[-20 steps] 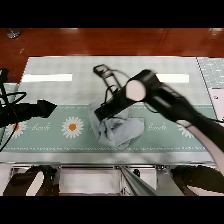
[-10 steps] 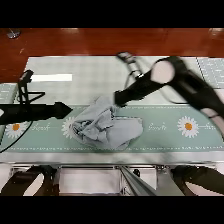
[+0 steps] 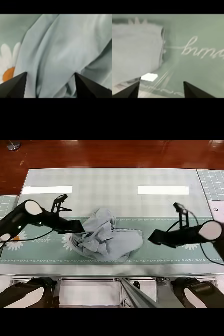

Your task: Fold the shirts.

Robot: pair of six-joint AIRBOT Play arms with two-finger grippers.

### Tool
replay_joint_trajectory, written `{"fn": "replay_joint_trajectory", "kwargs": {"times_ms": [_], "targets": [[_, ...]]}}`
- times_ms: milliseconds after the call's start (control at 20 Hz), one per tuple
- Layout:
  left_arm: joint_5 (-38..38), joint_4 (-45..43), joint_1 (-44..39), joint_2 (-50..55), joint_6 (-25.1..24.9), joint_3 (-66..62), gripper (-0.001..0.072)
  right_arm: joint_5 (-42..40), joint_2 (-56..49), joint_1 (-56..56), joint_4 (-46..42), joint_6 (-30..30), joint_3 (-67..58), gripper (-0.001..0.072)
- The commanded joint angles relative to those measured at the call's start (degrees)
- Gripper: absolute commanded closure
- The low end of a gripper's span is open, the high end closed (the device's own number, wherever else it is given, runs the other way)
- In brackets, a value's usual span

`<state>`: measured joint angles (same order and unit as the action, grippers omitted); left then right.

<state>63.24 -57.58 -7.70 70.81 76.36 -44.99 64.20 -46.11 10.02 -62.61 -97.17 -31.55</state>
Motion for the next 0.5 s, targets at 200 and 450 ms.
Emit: {"fn": "replay_joint_trajectory", "kwargs": {"times_ms": [200, 450], "targets": [[7.52, 5.70, -1.31, 14.03, -7.61, -12.59, 0.0685, -12.22, -5.95, 14.16, 10.25, -3.45, 6.80, 0.0086], [8.96, 2.23, 0.00, 12.85, -8.66, -15.32, 0.0685, -21.38, -14.43, 21.35, 20.70, -1.14, 6.01, 0.0086]]}}
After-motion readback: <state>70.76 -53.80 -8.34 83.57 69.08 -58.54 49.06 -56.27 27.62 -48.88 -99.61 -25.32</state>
